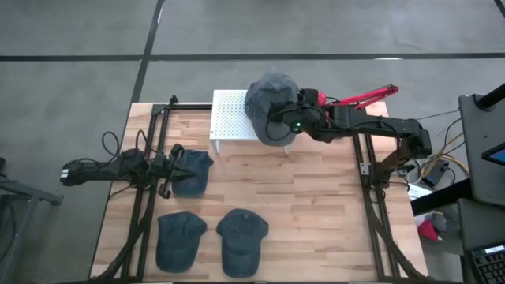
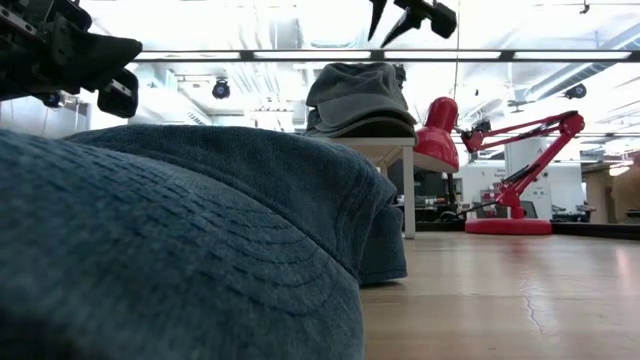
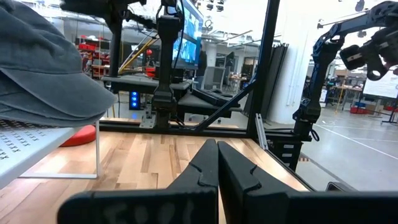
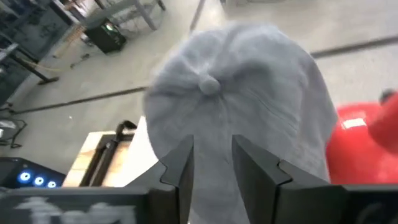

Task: Pick & Place hat
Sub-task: Stack the gray cap on the gray caps on the shelf

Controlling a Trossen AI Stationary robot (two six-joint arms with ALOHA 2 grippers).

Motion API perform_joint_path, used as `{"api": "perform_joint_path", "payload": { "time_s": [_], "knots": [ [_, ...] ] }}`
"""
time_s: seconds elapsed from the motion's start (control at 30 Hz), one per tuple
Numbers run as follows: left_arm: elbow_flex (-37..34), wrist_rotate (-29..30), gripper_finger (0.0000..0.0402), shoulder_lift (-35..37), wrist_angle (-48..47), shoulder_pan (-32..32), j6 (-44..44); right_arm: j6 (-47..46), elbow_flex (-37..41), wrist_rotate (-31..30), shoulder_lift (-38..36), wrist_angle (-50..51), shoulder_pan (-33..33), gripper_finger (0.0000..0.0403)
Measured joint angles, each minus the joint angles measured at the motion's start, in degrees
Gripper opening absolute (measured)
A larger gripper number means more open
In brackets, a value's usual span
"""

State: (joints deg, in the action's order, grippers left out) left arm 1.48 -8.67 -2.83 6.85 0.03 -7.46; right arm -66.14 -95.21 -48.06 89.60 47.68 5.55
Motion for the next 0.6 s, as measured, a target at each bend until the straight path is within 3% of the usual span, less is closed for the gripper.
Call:
{"api": "perform_joint_path", "payload": {
  "time_s": [0.4, 0.6],
  "knots": [
    [0.0, 0.0, 0.0000, 0.0, 0.0, 0.0, 0.0, 7.0, 1.1, 6.4, 1.3, -3.4, 7.1, 0.0017],
    [0.0, 0.0, 0.0000, 0.0, 0.0, 0.0, 0.0, 7.7, 1.1, 9.4, 4.4, -3.5, 9.3, 0.0009]
  ]
}}
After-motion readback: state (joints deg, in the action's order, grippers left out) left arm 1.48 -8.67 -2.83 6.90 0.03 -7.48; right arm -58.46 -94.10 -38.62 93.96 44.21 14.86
